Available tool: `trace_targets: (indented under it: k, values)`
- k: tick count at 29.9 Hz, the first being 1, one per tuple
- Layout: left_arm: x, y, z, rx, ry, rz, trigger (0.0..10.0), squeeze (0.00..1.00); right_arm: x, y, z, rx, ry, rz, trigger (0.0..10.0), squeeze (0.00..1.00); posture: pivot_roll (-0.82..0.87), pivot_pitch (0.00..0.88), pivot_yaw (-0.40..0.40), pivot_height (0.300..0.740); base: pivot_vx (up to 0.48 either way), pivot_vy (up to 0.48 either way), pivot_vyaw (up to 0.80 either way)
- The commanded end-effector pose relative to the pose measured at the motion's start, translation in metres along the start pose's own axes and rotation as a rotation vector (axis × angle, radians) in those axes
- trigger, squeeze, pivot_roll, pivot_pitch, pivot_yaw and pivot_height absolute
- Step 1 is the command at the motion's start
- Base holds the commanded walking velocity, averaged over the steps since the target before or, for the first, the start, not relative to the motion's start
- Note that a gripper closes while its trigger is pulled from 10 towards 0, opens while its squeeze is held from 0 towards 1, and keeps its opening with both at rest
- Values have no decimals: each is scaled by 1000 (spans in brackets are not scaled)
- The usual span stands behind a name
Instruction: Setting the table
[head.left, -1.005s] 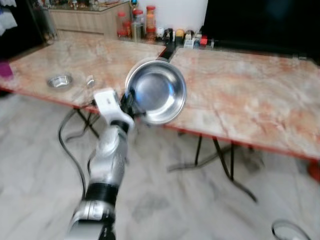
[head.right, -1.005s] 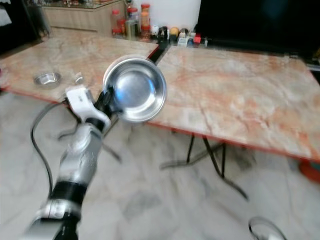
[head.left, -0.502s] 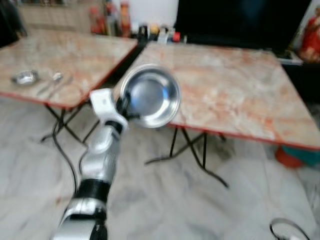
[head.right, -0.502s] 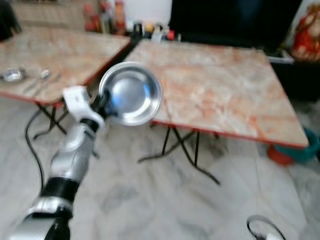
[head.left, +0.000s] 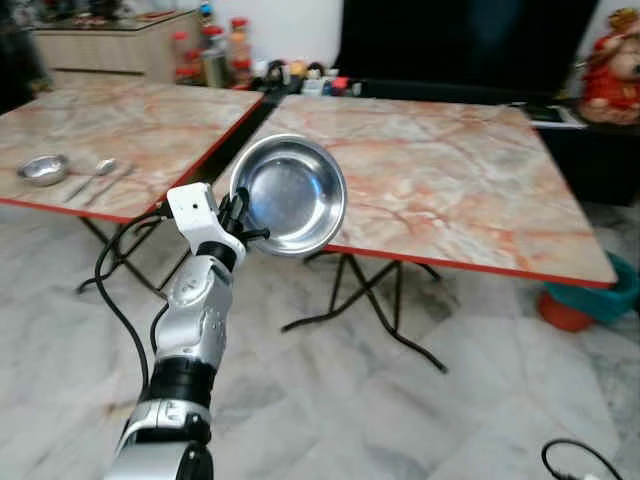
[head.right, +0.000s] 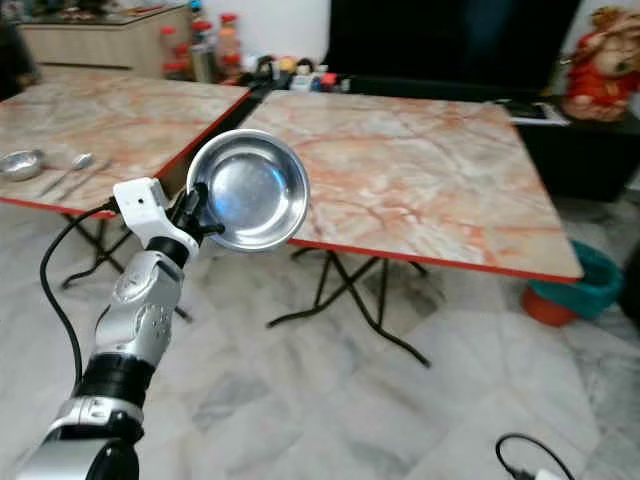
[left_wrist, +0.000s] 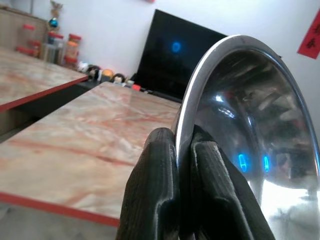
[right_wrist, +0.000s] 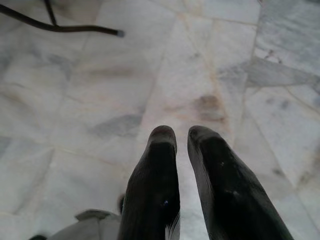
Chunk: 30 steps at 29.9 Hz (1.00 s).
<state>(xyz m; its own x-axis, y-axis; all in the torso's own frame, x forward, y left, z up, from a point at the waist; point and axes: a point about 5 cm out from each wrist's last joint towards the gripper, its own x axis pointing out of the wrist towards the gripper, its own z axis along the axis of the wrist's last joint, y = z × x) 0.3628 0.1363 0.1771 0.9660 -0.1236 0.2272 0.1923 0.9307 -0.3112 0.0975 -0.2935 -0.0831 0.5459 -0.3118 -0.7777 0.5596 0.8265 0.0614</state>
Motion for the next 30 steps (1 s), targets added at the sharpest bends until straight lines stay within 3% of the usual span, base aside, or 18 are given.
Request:
trace_targets:
  k: [1, 22, 30]
  values:
    - [2, -1, 3, 3, -3, -2, 10000, 0, 3, 3, 8, 11, -28, 4, 10000, 0, 25, 0, -30, 740, 315, 0, 0]
    - [4, -2, 3, 7, 5, -17, 10000, 0, 3, 4, 8, 3, -22, 9, 10000, 0, 27, 0, -30, 740, 319, 0, -79]
    - [5, -3, 0, -28, 27, -30, 10000, 0, 3, 4, 10, 2, -30, 8, 10000, 0, 26, 0, -31, 740, 309, 0, 0]
